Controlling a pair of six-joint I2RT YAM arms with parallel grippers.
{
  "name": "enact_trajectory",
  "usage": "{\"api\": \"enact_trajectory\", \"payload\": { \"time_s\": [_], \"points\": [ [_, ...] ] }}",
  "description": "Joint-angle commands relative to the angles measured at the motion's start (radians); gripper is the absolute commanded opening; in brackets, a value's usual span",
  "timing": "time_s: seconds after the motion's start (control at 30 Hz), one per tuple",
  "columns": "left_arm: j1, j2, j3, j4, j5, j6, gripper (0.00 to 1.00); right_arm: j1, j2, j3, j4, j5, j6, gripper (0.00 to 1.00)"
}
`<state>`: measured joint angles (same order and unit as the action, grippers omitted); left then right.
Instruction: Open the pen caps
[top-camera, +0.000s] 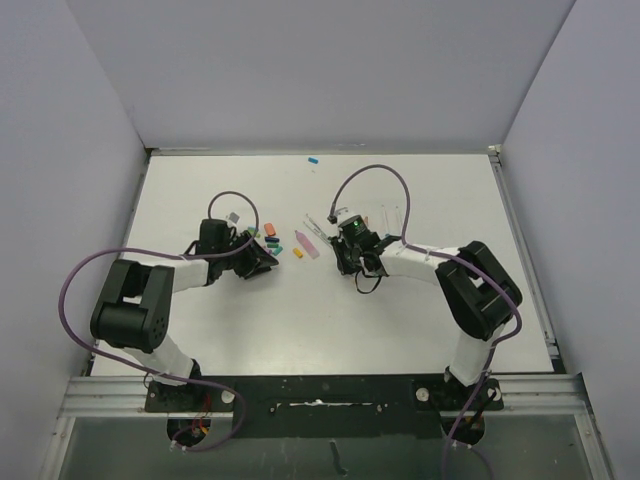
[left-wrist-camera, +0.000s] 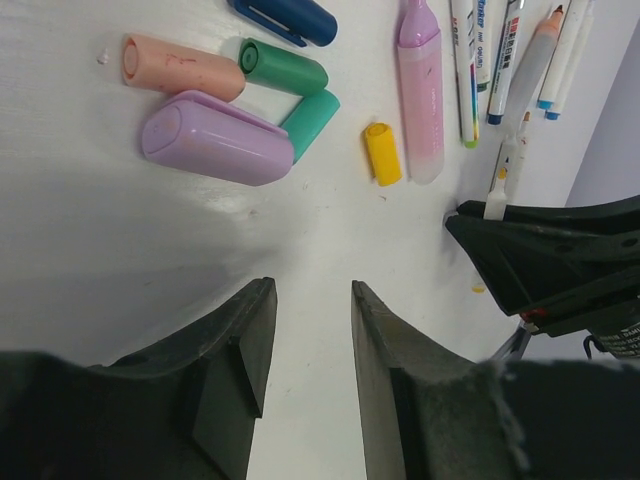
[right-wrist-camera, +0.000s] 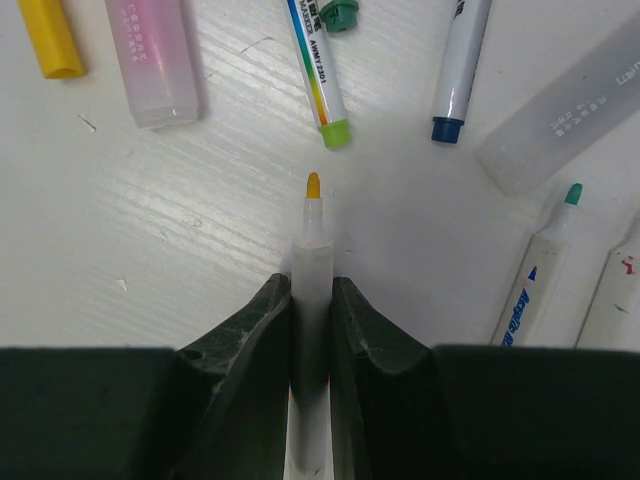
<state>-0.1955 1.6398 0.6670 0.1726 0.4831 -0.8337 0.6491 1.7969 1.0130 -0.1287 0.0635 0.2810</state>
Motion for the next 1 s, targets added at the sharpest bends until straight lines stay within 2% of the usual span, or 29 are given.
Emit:
{"api": "enact_trajectory", "payload": {
  "time_s": [0.0, 0.4, 0.5, 0.67, 0.77, 0.83, 0.87, 0.97],
  "points": [
    [-0.002, -0.074, 0.008, 0.019, 0.014, -0.001, 0.35, -0.011, 0.0, 0.028, 0.032, 0.027, 0.021, 0.07],
    [-0.001, -0.132, 0.001, 0.022, 0.009, -0.02, 0.36, -0.023, 0.035, 0.045, 0.045, 0.033, 0.027, 0.26],
    [-0.001, -0.149, -0.001, 0.025, 0.005, -0.021, 0.4, -0.026, 0.042, 0.053, 0.041, 0.033, 0.026, 0.3],
    [0.005, -0.175, 0.0, 0.025, 0.005, -0.027, 0.55, -0.027, 0.035, 0.059, 0.034, 0.035, 0.026, 0.37],
    [0.007, -0.194, 0.004, 0.02, -0.002, -0.033, 0.68, -0.027, 0.011, 0.054, 0.036, 0.036, 0.026, 0.43],
    [0.008, -0.209, 0.011, 0.008, -0.008, -0.033, 0.82, -0.027, -0.013, 0.049, 0.039, 0.035, 0.021, 0.48],
    [0.01, -0.215, 0.016, 0.002, -0.01, -0.033, 0.86, -0.028, -0.027, 0.046, 0.038, 0.035, 0.018, 0.5],
    [0.02, -0.235, 0.031, -0.016, -0.013, -0.033, 0.92, -0.026, -0.091, 0.041, 0.037, 0.035, 0.01, 0.56]
  ]
}}
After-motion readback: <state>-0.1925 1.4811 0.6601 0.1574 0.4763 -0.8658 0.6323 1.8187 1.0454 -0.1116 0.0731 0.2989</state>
